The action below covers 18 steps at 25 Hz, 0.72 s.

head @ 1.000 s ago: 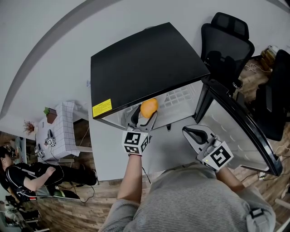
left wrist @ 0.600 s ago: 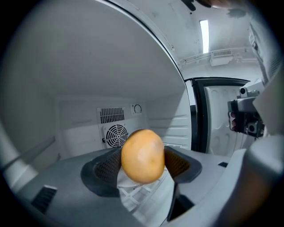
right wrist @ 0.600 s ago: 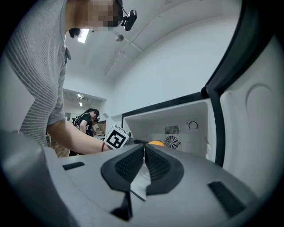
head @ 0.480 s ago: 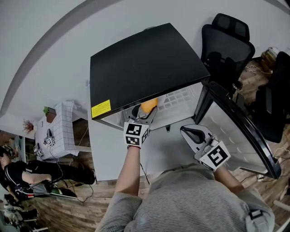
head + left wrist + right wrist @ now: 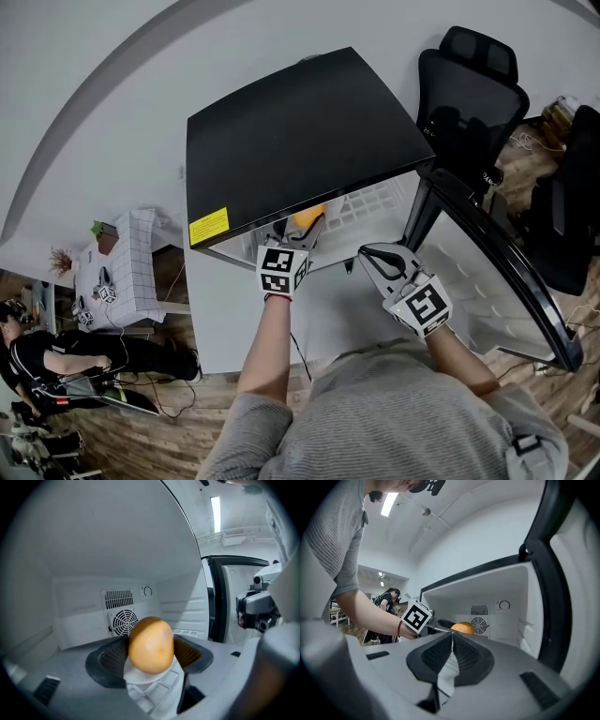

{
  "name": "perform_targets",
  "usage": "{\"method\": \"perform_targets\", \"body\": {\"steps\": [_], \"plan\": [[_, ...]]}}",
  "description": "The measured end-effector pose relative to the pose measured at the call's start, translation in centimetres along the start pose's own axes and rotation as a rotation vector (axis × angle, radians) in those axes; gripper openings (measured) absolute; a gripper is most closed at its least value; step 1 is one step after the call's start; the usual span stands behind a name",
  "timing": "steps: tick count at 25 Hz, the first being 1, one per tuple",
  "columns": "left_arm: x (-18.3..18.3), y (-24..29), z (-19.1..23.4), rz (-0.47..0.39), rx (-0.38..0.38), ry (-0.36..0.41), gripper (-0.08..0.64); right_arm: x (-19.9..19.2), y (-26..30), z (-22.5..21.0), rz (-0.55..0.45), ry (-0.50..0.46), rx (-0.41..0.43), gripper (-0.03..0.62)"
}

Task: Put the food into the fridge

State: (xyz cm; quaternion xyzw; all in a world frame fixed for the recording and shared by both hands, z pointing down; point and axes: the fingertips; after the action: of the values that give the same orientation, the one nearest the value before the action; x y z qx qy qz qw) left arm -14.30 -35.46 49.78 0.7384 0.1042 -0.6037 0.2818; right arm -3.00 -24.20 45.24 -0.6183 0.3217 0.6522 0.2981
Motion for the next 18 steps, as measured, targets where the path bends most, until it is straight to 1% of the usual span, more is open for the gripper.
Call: {"method": "perform_targets", "body": {"steps": [6, 12, 16, 18], "plan": [[-0.3, 0.7, 0.7, 0.019, -0.001, 0.005, 0.311, -1.0, 1.1, 1.0, 0.046, -0.01, 0.035, 0.014], [-1.9, 2.2, 1.2, 0.102, -0.001, 0.015, 0.311, -1.2, 1.6, 1.2, 0.054, -0.017, 0.039, 0.014], [-1.9, 3.0, 1.8, 0.129, 0.006, 0.008, 0.311, -1.5, 1.9, 1.4, 0.034, -0.002, 0.035, 0.014], [-1.9, 3.4, 1.9, 0.146, 0.004, 0.003, 0.311, -1.5, 2.0, 1.6, 0.043, -0.008, 0.041, 0.014]]}}
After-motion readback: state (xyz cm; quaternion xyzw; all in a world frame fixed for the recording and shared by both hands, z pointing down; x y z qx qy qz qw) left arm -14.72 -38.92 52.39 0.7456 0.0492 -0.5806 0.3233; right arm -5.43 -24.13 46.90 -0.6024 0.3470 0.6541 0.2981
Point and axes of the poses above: the fingertips, and each gripper's own axes: y forward along the fingers, z to its left, x out of its top, and after that the axes turned 3 degrees about -x, right-handed
